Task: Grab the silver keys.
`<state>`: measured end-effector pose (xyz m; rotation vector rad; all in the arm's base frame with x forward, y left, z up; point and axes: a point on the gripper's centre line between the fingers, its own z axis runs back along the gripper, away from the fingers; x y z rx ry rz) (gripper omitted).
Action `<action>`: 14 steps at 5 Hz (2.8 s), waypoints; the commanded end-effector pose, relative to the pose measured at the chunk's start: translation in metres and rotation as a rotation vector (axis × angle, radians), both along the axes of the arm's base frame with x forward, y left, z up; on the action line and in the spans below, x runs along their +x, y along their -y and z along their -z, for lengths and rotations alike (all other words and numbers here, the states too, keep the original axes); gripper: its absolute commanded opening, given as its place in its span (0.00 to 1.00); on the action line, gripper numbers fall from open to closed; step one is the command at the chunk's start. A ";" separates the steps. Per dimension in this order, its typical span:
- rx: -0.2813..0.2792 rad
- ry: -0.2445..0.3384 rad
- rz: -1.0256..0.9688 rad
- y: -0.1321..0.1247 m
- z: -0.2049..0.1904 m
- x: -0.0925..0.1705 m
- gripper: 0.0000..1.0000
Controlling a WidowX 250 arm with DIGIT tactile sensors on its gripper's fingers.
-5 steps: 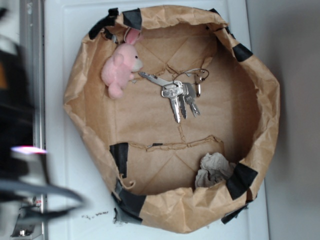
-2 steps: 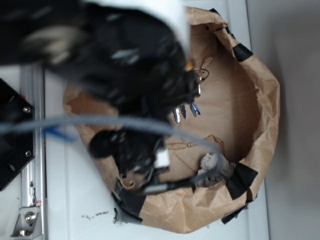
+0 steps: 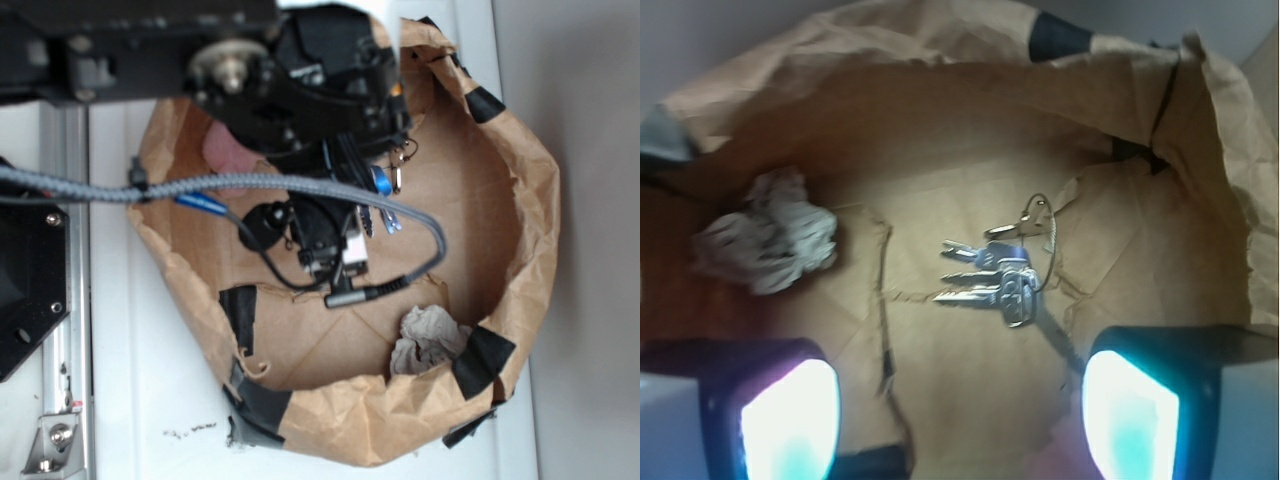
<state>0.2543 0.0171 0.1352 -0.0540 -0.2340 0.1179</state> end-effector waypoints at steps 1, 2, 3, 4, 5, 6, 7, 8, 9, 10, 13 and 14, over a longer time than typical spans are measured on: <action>0.071 0.094 -0.143 -0.012 0.034 0.002 1.00; 0.071 0.123 -0.202 -0.023 0.035 0.007 1.00; 0.118 0.151 -0.227 -0.031 0.042 0.006 1.00; 0.131 0.165 -0.262 -0.037 0.042 0.009 1.00; 0.154 0.176 -0.262 -0.038 0.045 0.010 1.00; 0.158 0.177 -0.265 -0.039 0.048 0.013 1.00; 0.128 0.157 -0.192 -0.031 0.063 0.023 1.00; 0.119 0.109 -0.147 -0.018 0.075 0.040 1.00; 0.125 0.114 -0.168 -0.018 0.075 0.053 1.00; 0.133 0.116 -0.179 -0.020 0.075 0.054 1.00; 0.130 0.122 -0.207 -0.025 0.078 0.052 0.00; 0.139 0.119 -0.206 -0.026 0.078 0.050 0.00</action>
